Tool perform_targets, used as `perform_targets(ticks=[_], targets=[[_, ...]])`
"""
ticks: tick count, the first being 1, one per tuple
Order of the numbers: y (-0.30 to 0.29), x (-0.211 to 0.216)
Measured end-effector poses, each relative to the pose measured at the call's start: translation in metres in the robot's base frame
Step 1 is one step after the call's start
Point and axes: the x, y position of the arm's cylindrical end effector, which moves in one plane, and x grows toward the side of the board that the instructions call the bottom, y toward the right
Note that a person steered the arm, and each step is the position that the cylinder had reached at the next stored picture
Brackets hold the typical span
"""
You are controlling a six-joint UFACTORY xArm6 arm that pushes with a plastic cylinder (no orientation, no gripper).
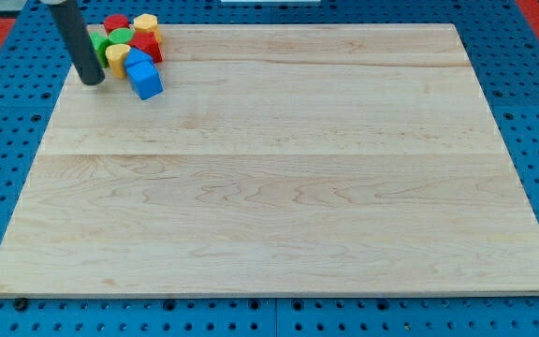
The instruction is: Seperate blue triangle away from the blue cube
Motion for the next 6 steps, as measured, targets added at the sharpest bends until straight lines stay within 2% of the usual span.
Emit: perform_targets(ticks=[1, 2, 3, 4, 5, 6], targets=[[0.050, -0.028], [0.108, -0.024], [0.159, -0.010], [0.186, 0.020], [0.148, 0.080], [0.032, 0.067]])
